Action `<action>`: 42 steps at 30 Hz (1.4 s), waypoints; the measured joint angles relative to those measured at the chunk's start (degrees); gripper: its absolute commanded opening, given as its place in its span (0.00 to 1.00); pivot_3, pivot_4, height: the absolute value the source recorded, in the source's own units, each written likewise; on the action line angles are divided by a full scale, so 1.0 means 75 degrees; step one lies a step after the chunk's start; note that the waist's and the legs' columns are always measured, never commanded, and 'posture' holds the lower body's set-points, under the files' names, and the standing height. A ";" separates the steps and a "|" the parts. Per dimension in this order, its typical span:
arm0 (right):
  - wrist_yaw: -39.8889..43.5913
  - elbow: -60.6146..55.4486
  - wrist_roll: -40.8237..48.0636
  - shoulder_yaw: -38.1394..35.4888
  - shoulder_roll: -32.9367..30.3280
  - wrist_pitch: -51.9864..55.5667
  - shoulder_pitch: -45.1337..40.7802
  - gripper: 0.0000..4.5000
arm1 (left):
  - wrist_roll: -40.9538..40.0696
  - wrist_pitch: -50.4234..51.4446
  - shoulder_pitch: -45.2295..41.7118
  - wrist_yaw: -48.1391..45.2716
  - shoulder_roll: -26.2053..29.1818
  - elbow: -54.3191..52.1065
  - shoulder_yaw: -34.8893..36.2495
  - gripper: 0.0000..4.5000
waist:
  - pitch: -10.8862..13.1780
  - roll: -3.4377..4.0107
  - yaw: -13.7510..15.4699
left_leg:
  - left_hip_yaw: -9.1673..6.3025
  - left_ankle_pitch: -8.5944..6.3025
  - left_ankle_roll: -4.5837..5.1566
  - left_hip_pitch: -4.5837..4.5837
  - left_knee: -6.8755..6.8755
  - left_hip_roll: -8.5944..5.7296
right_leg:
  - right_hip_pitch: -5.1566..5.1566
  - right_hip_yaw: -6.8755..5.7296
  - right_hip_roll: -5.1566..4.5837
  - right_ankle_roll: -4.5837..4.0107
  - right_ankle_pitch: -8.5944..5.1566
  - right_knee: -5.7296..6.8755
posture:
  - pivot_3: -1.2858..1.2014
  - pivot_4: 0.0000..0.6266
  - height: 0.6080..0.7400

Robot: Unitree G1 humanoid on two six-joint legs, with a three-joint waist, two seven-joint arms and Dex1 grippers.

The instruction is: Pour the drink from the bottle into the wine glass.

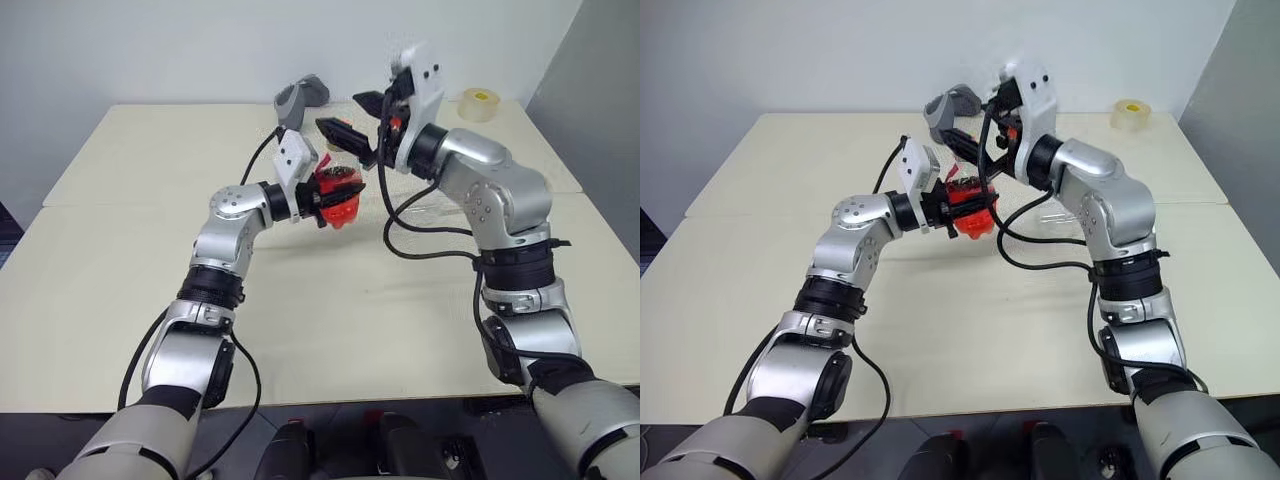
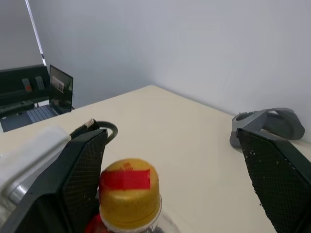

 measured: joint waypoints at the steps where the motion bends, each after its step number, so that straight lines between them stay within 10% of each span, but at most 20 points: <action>1: -0.0006 0.0000 0.0002 -0.0011 0.0012 0.0001 -0.0002 1.00 | 0.0000 0.0001 0.0000 0.0008 0.0000 0.0000 0.0001 0.28 | 0.0000 0.0000 0.0000 | 0.0000 0.0000 0.0000 0.0000 0.0000 0.0000 | 0.0000 0.0000 0.0000 0.0000 0.0000 0.0000 | 0.52 0.24 1.00; 21: 0.0302 -0.0092 0.0061 0.0166 0.0039 0.0223 0.0086 1.00 | 0.0000 -0.0083 -0.0088 0.0012 -0.0039 0.0076 0.0007 0.28 | 0.0000 0.0000 -0.0003 | 0.0000 0.0000 0.0000 0.0000 0.0000 0.0000 | -0.0001 0.0000 0.0000 0.0000 0.0000 0.0001 | 0.52 0.24 1.00; 32: 0.0453 0.0036 0.0229 0.0170 0.0145 0.0225 0.0110 0.28 | 0.0007 -0.0112 -0.0079 0.0165 -0.0027 0.0076 0.0015 0.28 | 0.0000 0.0000 -0.0008 | 0.0000 0.0000 0.0000 0.0000 0.0000 0.0000 | 0.0000 -0.0001 0.0000 0.0000 0.0000 0.0001 | 0.52 0.24 1.00; 42: 0.1913 -0.0067 0.0605 0.0673 -0.0016 0.0232 0.0234 0.28 | -0.0622 0.1149 0.1636 -0.0222 0.0722 -0.2635 0.0161 0.26 | 0.0001 0.0002 -0.0158 | -0.0007 0.0000 0.0000 -0.0001 -0.0005 0.0004 | -0.0002 -0.0004 0.0001 0.0000 0.0000 -0.0001 | 0.52 0.24 1.00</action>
